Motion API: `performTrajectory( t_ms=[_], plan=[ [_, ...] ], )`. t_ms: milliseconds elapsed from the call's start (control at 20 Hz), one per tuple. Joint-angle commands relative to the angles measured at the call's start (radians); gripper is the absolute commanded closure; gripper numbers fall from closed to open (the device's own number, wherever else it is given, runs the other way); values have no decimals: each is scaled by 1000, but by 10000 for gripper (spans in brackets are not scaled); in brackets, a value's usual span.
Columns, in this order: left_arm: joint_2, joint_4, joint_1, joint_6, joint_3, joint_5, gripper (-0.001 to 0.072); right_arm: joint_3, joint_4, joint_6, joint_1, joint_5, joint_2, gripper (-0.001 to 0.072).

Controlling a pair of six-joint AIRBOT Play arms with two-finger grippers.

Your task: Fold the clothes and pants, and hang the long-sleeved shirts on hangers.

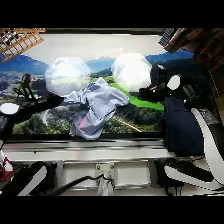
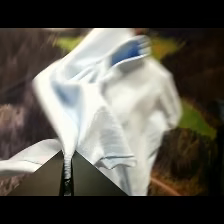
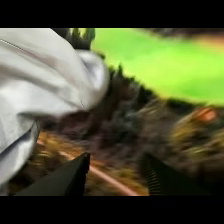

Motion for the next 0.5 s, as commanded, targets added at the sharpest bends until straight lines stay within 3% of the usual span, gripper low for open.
performTrajectory(
  t_ms=[0, 250, 450],
  plan=[
    [74, -3, 8, 1, 2, 2, 695, -115, 249, -31, -42, -117, -43, 196],
    [76, -6, 8, 1, 2, 2, 695, -118, 468, -74, -10, -251, -176, 198],
    [76, -6, 8, 1, 2, 3, 695, -90, 524, -75, 23, -307, -262, 199]
  ],
)
